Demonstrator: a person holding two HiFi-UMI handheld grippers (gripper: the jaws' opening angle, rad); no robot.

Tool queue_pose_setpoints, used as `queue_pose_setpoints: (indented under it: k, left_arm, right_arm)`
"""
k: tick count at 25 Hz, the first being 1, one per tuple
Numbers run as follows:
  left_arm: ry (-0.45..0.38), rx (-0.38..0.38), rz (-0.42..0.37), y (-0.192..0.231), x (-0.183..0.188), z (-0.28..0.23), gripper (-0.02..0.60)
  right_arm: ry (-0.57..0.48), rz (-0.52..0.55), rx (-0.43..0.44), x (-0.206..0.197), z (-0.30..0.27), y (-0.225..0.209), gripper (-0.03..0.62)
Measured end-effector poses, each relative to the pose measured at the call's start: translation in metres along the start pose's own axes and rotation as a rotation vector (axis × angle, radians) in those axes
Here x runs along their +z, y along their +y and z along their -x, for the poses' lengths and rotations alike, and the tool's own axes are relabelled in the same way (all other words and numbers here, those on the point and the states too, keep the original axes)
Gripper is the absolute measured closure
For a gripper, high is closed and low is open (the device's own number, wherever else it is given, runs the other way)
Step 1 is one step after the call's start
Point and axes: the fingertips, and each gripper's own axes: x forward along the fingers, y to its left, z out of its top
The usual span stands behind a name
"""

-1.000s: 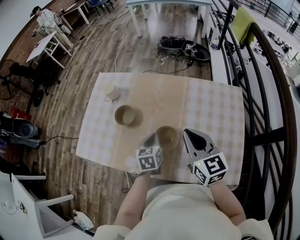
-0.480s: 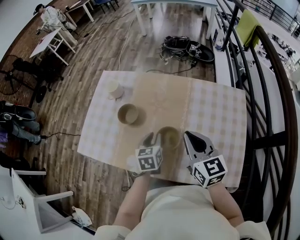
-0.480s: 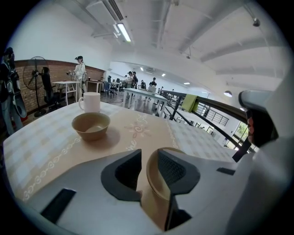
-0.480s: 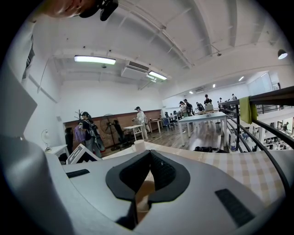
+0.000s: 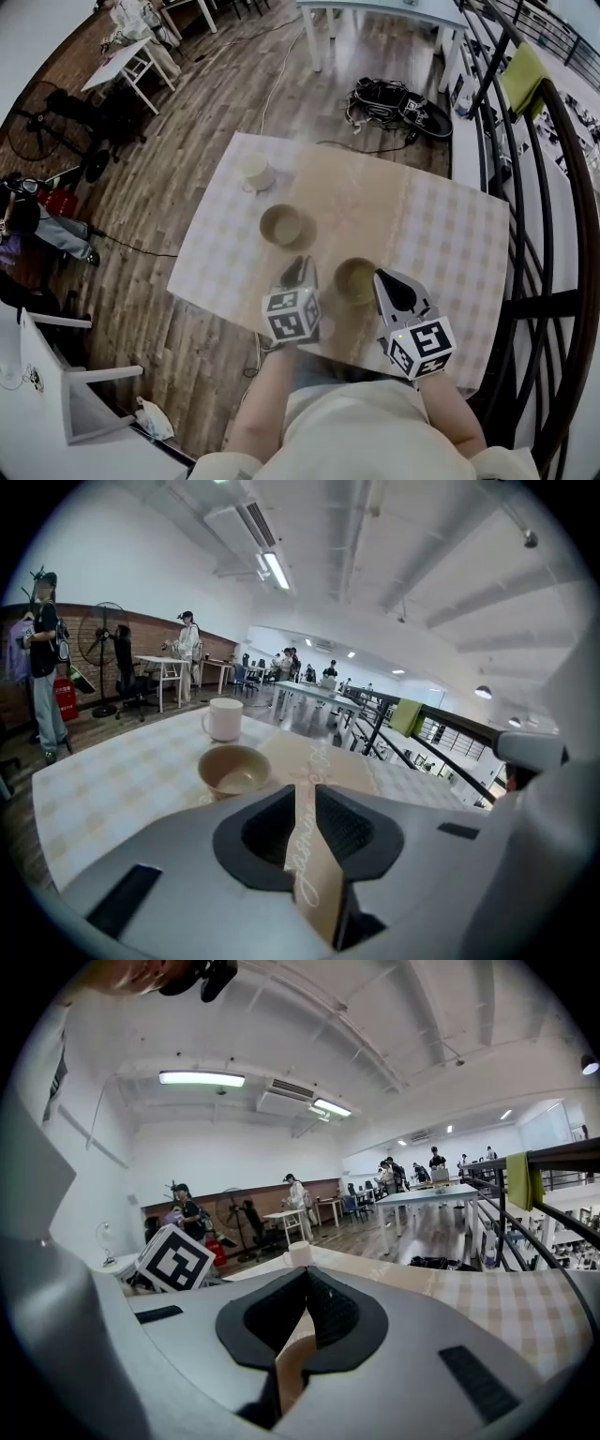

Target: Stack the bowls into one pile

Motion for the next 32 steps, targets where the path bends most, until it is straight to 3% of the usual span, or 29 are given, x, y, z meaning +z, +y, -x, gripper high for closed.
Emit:
queue_pose_setpoints:
  k: [13, 32]
  left_arm:
    - [-0.015, 0.036, 0.020, 0.090, 0.040, -0.007, 0.526]
    - [0.130, -0.075, -0.029, 0.148, 0.038, -0.072, 0.526]
  right_arm:
    - [-0.015, 0.019, -0.036, 0.024, -0.051, 0.043, 0.594]
    - [0.054, 0.000, -0.157, 0.009, -0.106, 0.080, 0.594]
